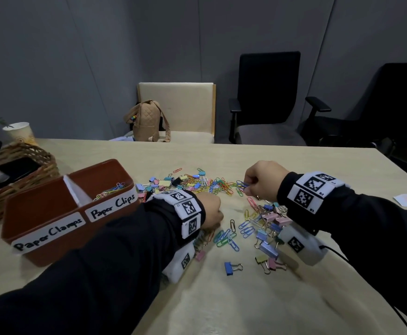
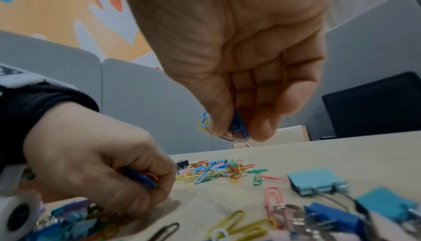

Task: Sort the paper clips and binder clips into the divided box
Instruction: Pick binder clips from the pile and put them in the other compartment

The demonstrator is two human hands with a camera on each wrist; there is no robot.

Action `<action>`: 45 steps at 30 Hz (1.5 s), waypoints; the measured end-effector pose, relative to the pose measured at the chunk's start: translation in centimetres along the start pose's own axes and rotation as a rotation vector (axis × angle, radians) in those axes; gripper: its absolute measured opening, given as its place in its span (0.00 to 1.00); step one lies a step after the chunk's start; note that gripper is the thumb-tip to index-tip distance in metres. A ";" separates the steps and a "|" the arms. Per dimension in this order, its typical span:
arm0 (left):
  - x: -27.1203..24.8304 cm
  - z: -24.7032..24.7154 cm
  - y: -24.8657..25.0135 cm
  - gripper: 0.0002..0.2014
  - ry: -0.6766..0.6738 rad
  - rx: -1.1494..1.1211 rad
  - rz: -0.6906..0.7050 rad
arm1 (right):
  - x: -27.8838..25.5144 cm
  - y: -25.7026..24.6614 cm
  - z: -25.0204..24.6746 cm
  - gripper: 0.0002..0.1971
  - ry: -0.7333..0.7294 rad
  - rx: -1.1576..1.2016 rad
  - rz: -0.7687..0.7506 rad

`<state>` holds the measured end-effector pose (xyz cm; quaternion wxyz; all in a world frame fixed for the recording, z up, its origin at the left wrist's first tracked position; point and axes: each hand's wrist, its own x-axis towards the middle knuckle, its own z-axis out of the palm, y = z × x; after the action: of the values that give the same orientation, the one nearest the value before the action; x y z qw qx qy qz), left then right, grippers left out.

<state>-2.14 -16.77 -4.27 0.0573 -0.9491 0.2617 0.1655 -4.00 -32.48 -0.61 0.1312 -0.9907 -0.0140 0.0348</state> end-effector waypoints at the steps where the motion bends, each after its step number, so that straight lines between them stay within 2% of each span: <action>1: -0.2 -0.3 -0.4 0.09 0.025 -0.098 -0.006 | 0.1 -0.3 0.0 0.07 0.010 0.039 -0.001; 6: -2.3 -1.4 -3.1 0.09 0.105 -0.529 -0.034 | 0.9 -2.9 0.2 0.07 0.034 0.362 0.019; 9: -4.1 -2.3 -5.4 0.08 0.153 -0.676 -0.095 | 1.5 -5.1 0.2 0.08 0.032 0.569 0.013; 16: -8.0 -3.9 -13.6 0.14 0.414 -0.455 -0.368 | 3.5 -11.7 1.5 0.08 0.001 0.710 -0.116; 19: -9.0 -3.5 -15.4 0.15 0.391 -0.307 -0.477 | 4.1 -14.4 2.5 0.09 0.004 0.726 -0.165; 21: -9.2 -2.7 -15.9 0.15 0.340 -0.255 -0.499 | 4.5 -15.9 3.2 0.08 0.002 0.735 -0.172; 24: -9.2 -1.5 -16.8 0.16 0.317 -0.259 -0.496 | 5.2 -17.6 3.7 0.06 0.005 0.745 -0.164; 27: -9.6 -1.5 -17.2 0.15 0.394 -0.266 -0.473 | 6.2 -19.1 3.8 0.02 0.038 0.764 -0.174; 30: -10.3 -1.6 -17.1 0.11 0.469 -0.240 -0.451 | 6.9 -20.6 3.9 0.01 0.077 0.671 -0.230; 35: -11.7 -1.4 -16.9 0.05 0.526 -0.270 -0.413 | 7.1 -21.9 4.4 0.08 0.077 0.665 -0.295; 40: -11.3 -0.9 -15.1 0.05 0.528 -0.345 -0.318 | 6.5 -19.5 3.9 0.07 0.122 0.638 -0.319; 43: -10.1 -0.4 -13.5 0.05 0.487 -0.349 -0.251 | 5.3 -16.7 2.8 0.04 0.063 0.518 -0.299; 45: -9.4 -0.2 -12.3 0.05 0.433 -0.364 -0.192 | 4.5 -14.7 2.3 0.04 -0.004 0.343 -0.285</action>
<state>-3.32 -1.74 -0.61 -0.1557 -0.9774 0.1428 -0.0027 0.09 -17.55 0.76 0.3014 -0.9417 -0.1480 0.0196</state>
